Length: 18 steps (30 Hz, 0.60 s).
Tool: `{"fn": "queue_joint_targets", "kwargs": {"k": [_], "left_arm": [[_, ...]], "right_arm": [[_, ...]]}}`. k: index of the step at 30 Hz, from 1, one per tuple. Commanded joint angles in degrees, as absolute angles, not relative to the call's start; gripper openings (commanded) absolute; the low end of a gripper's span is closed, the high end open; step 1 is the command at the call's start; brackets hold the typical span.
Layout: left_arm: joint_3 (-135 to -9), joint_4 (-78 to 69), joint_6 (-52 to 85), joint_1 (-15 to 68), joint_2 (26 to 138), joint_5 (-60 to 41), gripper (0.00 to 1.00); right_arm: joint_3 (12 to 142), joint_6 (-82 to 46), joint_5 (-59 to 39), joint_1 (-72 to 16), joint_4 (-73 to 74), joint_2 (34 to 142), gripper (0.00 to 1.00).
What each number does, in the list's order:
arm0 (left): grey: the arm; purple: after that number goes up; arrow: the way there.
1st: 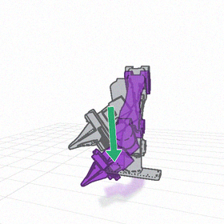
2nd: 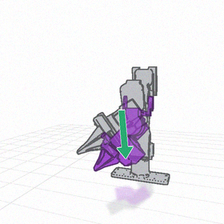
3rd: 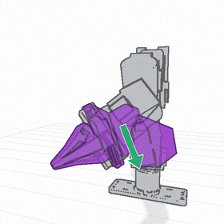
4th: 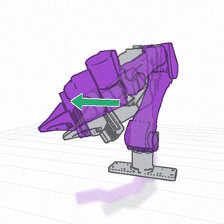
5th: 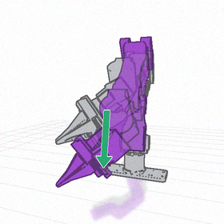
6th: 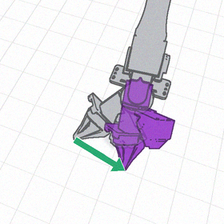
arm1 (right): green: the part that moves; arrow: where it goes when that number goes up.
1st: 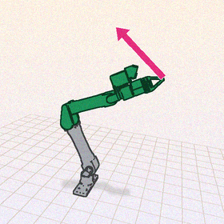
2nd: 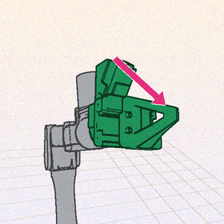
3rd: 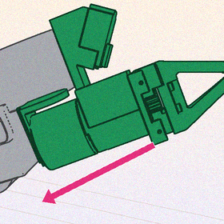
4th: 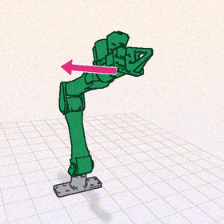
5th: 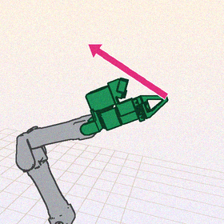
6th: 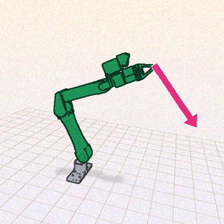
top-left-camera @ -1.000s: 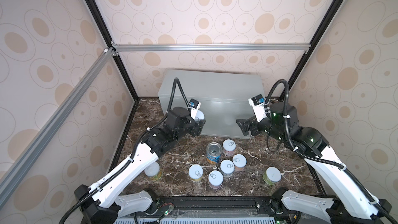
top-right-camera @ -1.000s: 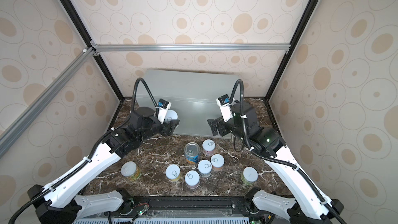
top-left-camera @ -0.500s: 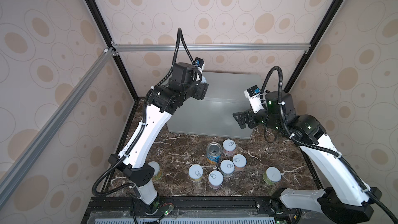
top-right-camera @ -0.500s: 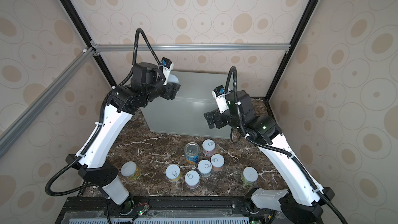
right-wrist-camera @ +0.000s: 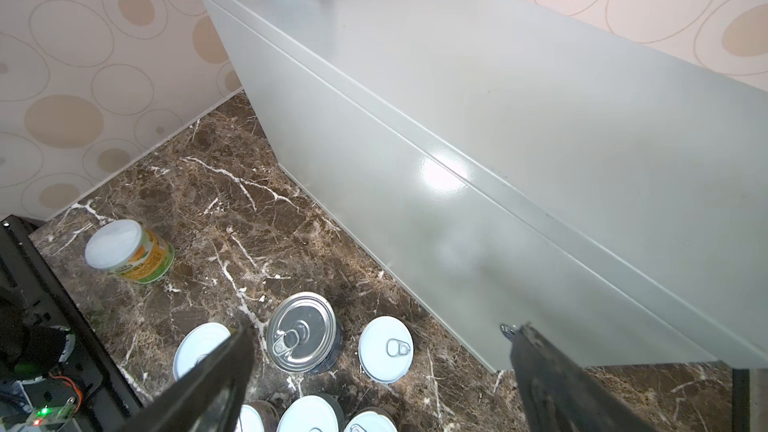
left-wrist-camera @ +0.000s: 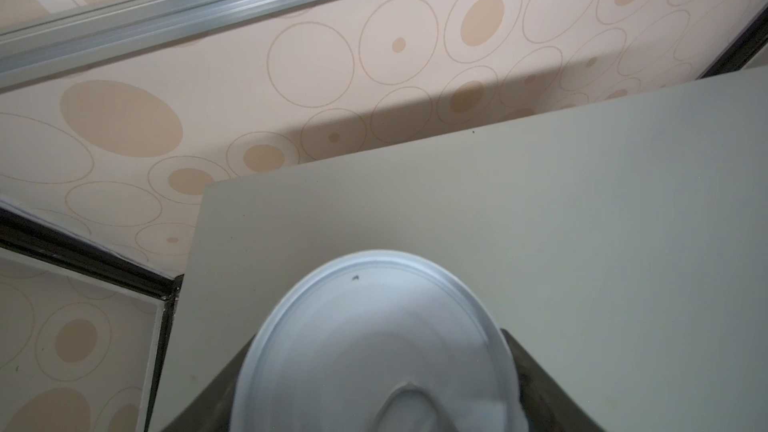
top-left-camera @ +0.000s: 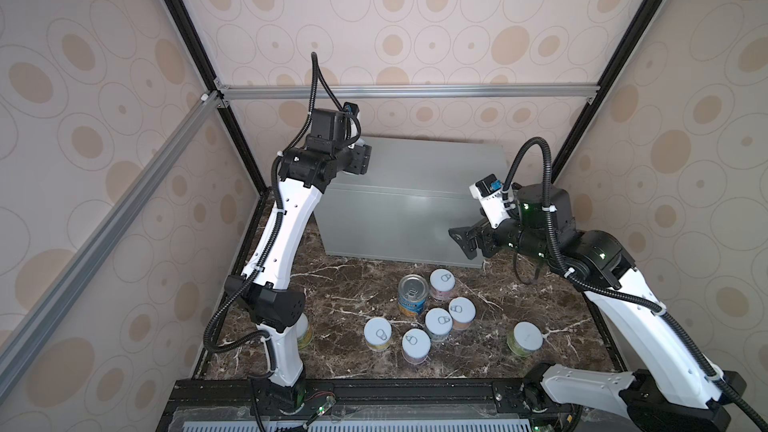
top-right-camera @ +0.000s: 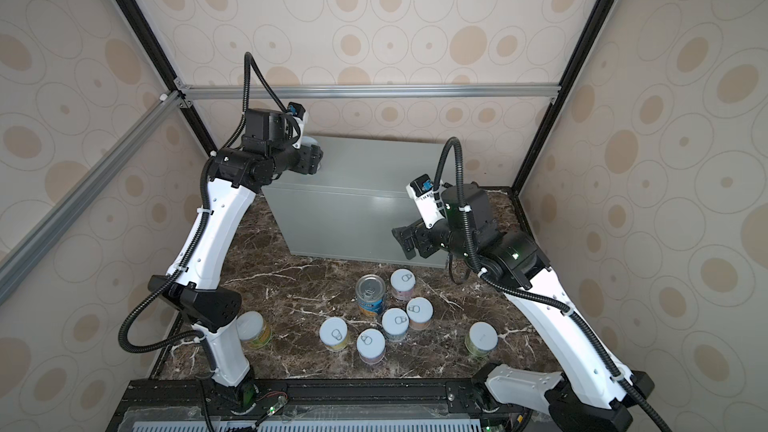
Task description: Place and organize the canned foods onto the counter
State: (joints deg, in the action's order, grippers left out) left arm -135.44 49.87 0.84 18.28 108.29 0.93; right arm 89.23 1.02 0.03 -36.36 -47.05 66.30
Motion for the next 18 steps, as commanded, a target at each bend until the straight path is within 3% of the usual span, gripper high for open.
{"fn": "queue_joint_targets", "kwargs": {"k": [1,8,18], "left_arm": [[-138.25,47.88,1.03,16.11,109.95,-2.61,0.43],[-139.56,46.54,1.58,14.32,113.61,-5.85,0.52],[-139.39,44.65,1.38,13.37,115.43,-10.78,0.82]], "right_arm": [[86.7,2.4,-3.47,-36.61,-45.39,63.77,1.0],[82.79,2.85,-5.67,-36.62,-44.01,61.41,1.0],[80.11,2.22,-6.0,-36.69,-42.19,61.0,1.0]]}}
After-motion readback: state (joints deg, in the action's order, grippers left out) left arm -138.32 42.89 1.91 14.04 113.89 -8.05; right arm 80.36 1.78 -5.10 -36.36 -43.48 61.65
